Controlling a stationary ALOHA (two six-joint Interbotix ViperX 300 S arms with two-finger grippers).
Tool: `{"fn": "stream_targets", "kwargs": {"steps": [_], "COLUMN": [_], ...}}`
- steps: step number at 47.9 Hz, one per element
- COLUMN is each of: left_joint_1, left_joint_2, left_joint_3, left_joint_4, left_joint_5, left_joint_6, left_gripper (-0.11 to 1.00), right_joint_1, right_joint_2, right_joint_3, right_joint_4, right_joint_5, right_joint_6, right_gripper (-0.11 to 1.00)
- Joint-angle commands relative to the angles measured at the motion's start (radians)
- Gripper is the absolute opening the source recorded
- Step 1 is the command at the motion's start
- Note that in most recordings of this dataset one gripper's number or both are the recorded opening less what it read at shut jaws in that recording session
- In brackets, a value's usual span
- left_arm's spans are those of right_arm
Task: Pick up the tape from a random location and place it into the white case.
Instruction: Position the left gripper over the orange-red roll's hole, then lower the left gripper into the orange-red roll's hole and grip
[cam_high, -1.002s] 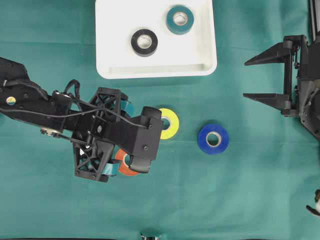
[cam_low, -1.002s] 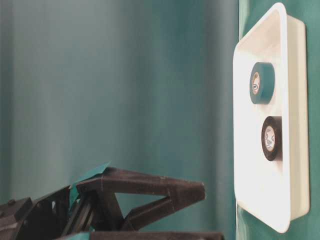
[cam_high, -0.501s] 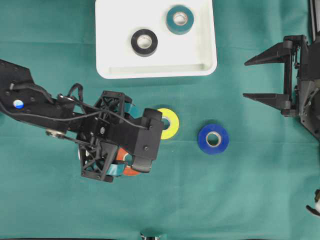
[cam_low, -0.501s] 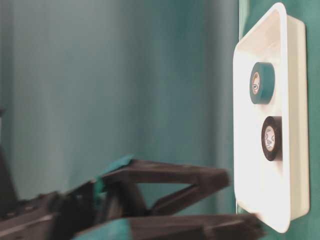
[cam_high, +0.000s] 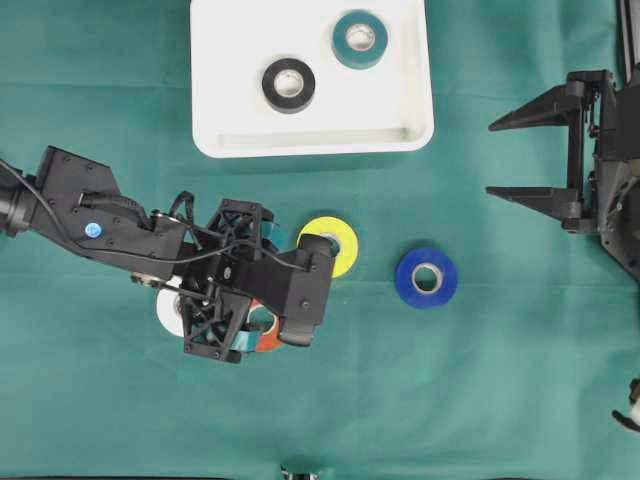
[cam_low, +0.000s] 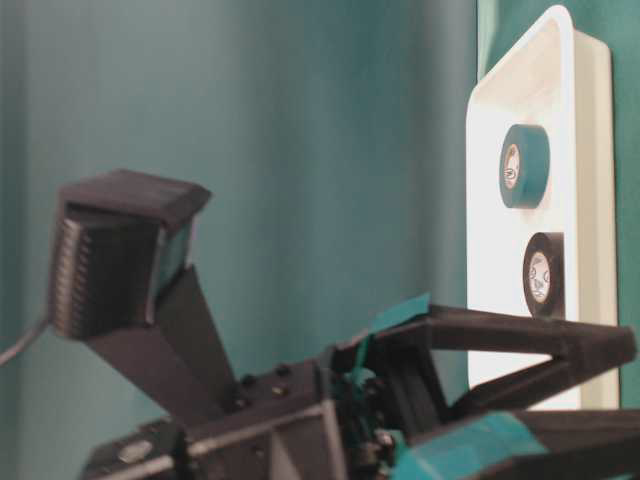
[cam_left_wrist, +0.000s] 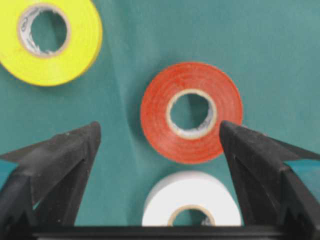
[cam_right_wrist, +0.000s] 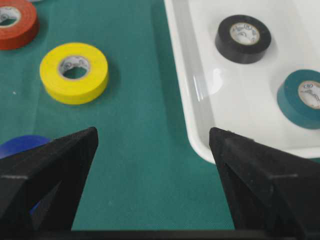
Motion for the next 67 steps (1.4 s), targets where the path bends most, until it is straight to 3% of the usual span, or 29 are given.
{"fn": "stream_targets", "kwargs": {"steps": [1, 33, 54, 59, 67], "left_joint_1": [0.0, 0.006, 0.011, 0.009, 0.009], "left_joint_2": [-0.011, 0.132, 0.143, 0.144, 0.143], "left_joint_3": [0.015, 0.054, 0.052, 0.052, 0.058], "left_joint_4": [0.003, 0.003, 0.005, 0.005, 0.005], "left_joint_5": [-0.049, -0.173, -0.181, -0.179, -0.173], "left_joint_6": [0.0, 0.003, 0.005, 0.005, 0.005], "left_gripper": [0.96, 0.96, 0.94, 0.81, 0.33], "right_joint_1": [-0.002, -0.002, -0.002, -0.002, -0.002], "right_joint_2": [0.006, 0.008, 0.009, 0.009, 0.009], "right_joint_3": [-0.026, -0.025, -0.025, -0.025, -0.026], "right_joint_4": [-0.003, -0.005, -0.005, -0.005, -0.005], "right_joint_5": [0.0, -0.002, -0.003, -0.003, -0.002], "right_joint_6": [0.0, 0.0, 0.0, 0.0, 0.0], "right_gripper": [0.9, 0.9, 0.9, 0.9, 0.9]}}
